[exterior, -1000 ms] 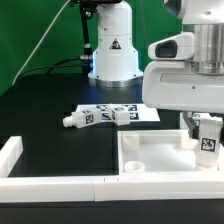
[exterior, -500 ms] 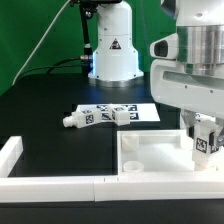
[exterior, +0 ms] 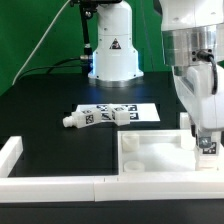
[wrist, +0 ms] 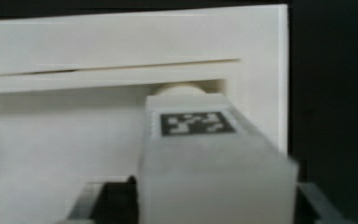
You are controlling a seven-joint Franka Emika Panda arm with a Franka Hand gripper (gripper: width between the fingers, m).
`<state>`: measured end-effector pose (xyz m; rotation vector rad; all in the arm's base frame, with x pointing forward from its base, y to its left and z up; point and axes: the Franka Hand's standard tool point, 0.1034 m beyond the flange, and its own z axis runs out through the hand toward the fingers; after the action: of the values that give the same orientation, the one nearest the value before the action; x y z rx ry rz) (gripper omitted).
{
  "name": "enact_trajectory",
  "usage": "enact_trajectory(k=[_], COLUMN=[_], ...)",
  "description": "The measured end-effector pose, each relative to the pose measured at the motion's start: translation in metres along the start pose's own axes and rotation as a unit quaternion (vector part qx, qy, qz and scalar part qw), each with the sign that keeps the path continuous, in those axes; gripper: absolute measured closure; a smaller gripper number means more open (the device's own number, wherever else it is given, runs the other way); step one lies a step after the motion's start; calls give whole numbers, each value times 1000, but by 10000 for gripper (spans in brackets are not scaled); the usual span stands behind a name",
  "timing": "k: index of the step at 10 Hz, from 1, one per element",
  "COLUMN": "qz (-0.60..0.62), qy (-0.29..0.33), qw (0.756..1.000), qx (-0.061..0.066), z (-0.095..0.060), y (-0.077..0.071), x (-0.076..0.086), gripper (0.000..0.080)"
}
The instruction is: Assemble one leg
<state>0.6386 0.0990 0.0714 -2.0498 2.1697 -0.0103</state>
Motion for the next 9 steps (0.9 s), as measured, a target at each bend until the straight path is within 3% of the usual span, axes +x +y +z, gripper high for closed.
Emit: enact_trajectory(k=[1,2,3,5,6,7,9], qz=[-4,-33,-104,-278,-319,-335,-382], qy=[0,3,12,4,2,6,6], qw=[1000,999,994,960,947,942,924], qx=[0,-4,-19,-33,-33,-23,-25], z=[1,1,0,-1,-2,-3,-2], y=[0,1,3,5,6,6,6], x=[0,-1,-6,-14,-16,-17,-14], gripper=[301,301,180,156,156,151,150])
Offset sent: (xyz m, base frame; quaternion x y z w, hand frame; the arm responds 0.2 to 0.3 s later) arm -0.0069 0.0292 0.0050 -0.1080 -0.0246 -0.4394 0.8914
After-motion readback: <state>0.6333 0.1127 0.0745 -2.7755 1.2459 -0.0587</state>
